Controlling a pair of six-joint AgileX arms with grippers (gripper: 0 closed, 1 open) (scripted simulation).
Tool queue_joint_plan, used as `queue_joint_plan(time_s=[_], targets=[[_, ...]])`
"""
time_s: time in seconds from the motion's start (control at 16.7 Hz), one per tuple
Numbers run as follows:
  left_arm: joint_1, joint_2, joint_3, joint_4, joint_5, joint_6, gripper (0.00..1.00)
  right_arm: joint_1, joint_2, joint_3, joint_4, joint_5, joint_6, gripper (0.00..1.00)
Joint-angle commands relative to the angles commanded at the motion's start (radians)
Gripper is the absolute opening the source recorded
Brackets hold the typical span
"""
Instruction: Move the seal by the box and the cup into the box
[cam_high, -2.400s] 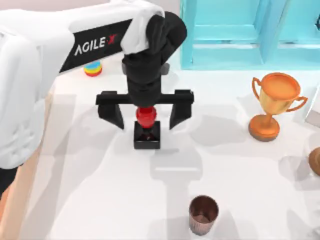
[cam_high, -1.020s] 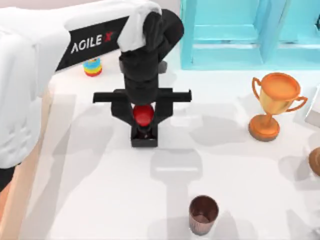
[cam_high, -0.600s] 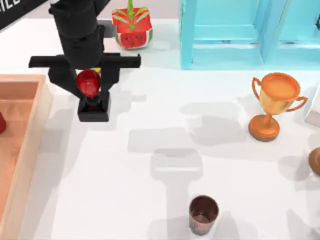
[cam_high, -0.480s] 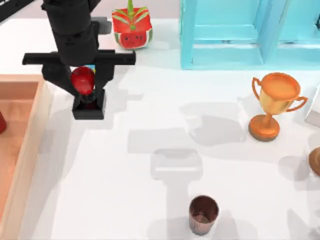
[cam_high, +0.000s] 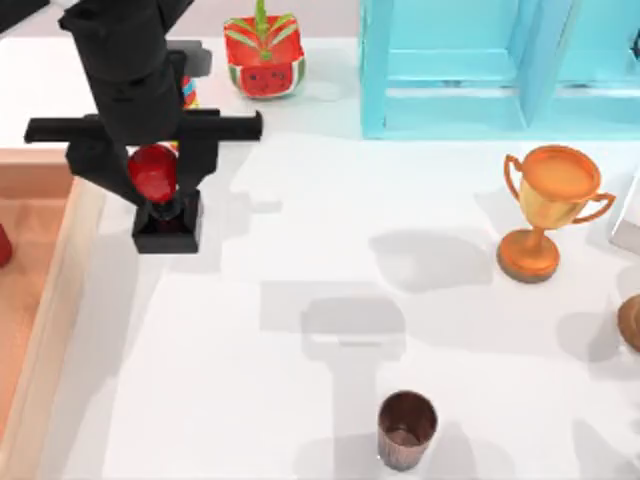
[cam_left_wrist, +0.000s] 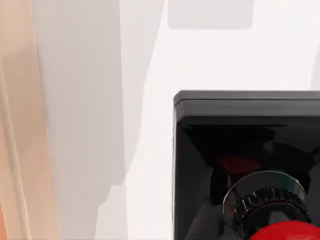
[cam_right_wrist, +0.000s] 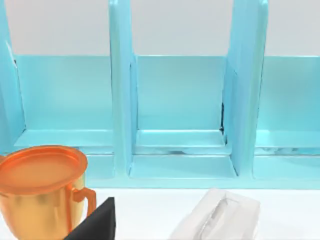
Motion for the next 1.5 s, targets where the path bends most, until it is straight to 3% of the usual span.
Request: queue_joint_plan(time_s=[0.3, 0.54, 0.9, 1.26, 1.5], targets=[[-0.041, -0.289, -0.319, 0.015, -0.003, -0.043, 0.0, 0.0, 0.0, 0.0, 0.0, 0.0, 0.0, 1.0], [-0.066, -0.424, -0.456, 0.023, -0.006, -0.065, 0.0, 0.0, 0.0, 0.0, 0.0, 0.0, 0.0, 1.0], [-0.061, -0.427, -0.478, 0.038, -0.006, -0.063, 0.0, 0.0, 0.0, 0.0, 0.0, 0.0, 0.0, 1.0], [-0.061, -0.415, -0.67, 0.254, -0.006, -0.06, 0.0, 0.0, 0.0, 0.0, 0.0, 0.0, 0.0, 1.0], [-0.062, -0.408, -0.699, 0.283, -0.006, -0.061, 0.0, 0.0, 0.0, 0.0, 0.0, 0.0, 0.0, 1.0]])
